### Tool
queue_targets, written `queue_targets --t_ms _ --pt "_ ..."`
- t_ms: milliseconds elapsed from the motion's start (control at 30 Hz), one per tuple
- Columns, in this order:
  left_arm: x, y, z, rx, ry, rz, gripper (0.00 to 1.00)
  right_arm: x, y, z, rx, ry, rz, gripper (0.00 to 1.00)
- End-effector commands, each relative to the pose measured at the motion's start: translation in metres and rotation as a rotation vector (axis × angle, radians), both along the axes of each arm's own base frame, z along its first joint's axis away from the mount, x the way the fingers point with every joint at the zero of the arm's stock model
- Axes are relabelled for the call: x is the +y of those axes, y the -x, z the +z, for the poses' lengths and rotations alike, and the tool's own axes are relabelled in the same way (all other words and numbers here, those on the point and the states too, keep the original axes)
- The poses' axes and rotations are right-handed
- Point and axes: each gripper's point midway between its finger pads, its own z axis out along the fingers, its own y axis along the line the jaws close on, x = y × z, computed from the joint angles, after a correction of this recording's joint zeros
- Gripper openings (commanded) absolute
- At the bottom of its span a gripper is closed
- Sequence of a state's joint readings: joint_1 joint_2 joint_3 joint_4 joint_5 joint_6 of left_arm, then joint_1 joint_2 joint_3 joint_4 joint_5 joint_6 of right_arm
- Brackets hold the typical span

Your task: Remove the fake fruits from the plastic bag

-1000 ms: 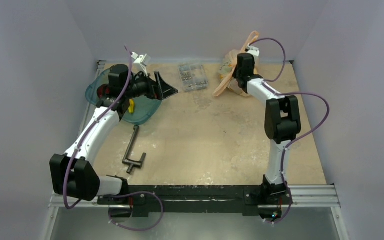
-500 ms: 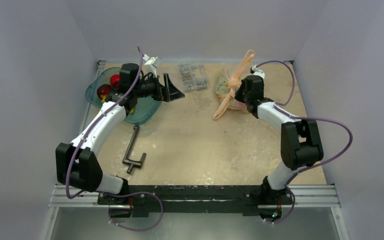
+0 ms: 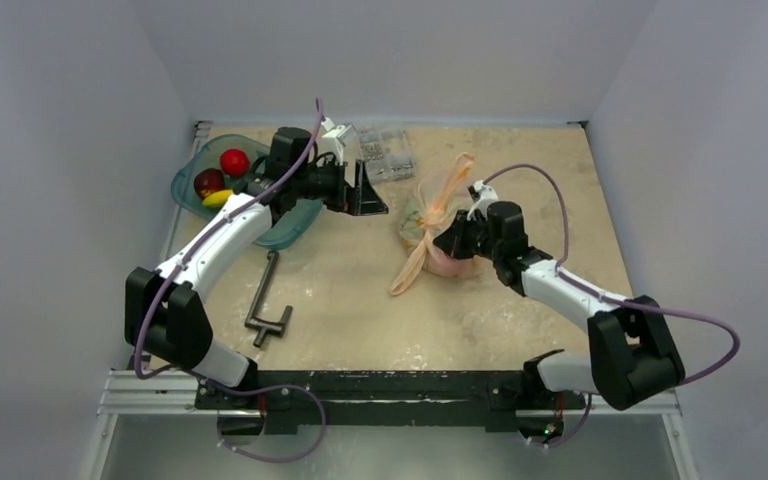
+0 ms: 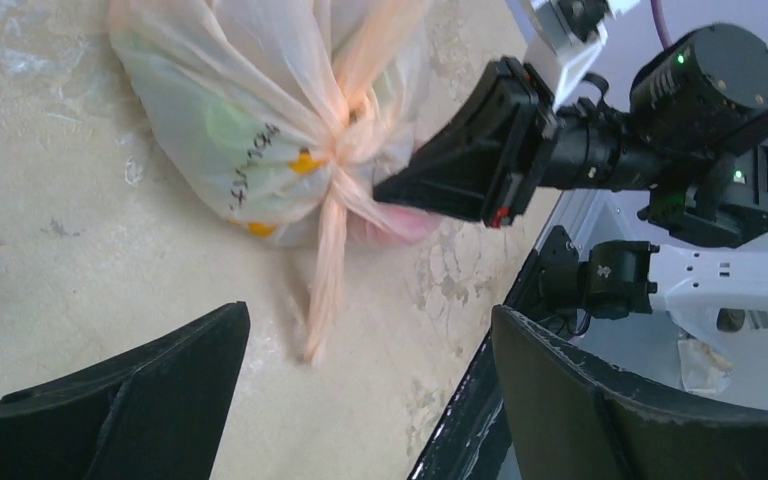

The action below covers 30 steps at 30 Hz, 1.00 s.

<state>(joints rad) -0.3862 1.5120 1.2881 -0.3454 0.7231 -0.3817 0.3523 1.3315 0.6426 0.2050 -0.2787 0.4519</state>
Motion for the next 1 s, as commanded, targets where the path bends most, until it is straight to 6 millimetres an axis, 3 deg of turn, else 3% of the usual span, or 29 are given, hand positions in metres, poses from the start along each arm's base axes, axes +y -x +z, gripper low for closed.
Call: queue_targets --t_ms 0,167,300,367,767,967 --pt "-0.006 0.001 0.006 -0.014 -0.036 0.009 0.89 0.031 0.054 0.010 0.007 -0.112 0.235 0.00" --pt "-0.006 0.010 -0.025 -0.001 -0.242 0.134 0.68 0.031 0.079 0.019 0.030 -0.158 0.229 0.00" --pt "-0.023 0.033 -0.044 -0.066 -0.354 0.110 0.70 0.011 0.079 0.022 0.059 -0.058 0.147 0.00" --pt "-0.036 0.040 -0.053 -0.039 -0.339 0.074 0.74 0.011 0.085 0.028 0.049 -0.064 0.166 0.00" --pt "-0.068 0.042 -0.107 0.091 -0.418 -0.084 0.65 0.013 0.090 0.032 0.060 -0.068 0.186 0.00" --pt "-0.076 0.045 -0.114 0.073 -0.437 -0.119 0.80 0.017 0.091 0.034 0.066 -0.094 0.200 0.00"
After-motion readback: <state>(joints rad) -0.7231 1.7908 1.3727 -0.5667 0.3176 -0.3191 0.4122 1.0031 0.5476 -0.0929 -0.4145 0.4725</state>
